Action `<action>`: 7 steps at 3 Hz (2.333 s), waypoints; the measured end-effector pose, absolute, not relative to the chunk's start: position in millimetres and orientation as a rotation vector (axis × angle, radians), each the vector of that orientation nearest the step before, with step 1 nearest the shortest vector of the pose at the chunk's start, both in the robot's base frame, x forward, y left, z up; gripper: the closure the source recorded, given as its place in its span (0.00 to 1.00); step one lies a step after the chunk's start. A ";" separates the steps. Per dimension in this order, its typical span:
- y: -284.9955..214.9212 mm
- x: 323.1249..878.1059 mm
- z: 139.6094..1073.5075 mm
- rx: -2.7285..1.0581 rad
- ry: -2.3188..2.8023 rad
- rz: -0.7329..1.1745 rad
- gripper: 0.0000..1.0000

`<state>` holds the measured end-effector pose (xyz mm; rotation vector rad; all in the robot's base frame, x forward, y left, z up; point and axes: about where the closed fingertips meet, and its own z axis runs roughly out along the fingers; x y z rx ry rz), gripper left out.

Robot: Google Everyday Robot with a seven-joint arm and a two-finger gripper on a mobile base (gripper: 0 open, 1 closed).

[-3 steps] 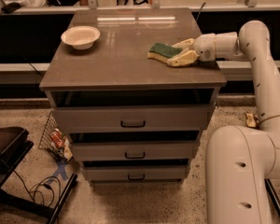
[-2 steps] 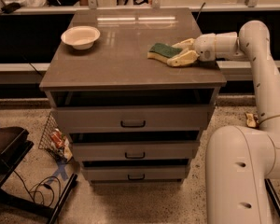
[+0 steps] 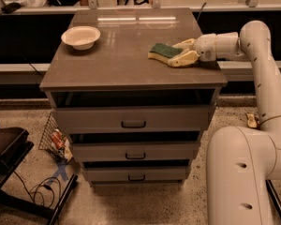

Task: Place sponge into paper bowl

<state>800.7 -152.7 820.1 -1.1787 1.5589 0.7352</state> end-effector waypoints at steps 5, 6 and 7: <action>-145.5 805.1 824.3 -1.124 1.575 0.764 0.00; -144.7 804.9 825.0 -1.123 1.573 0.767 0.00; -139.2 806.1 822.7 -1.127 1.572 0.775 0.26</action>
Offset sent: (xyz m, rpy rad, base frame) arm 0.0000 0.0001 0.0000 0.0000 0.0001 0.0001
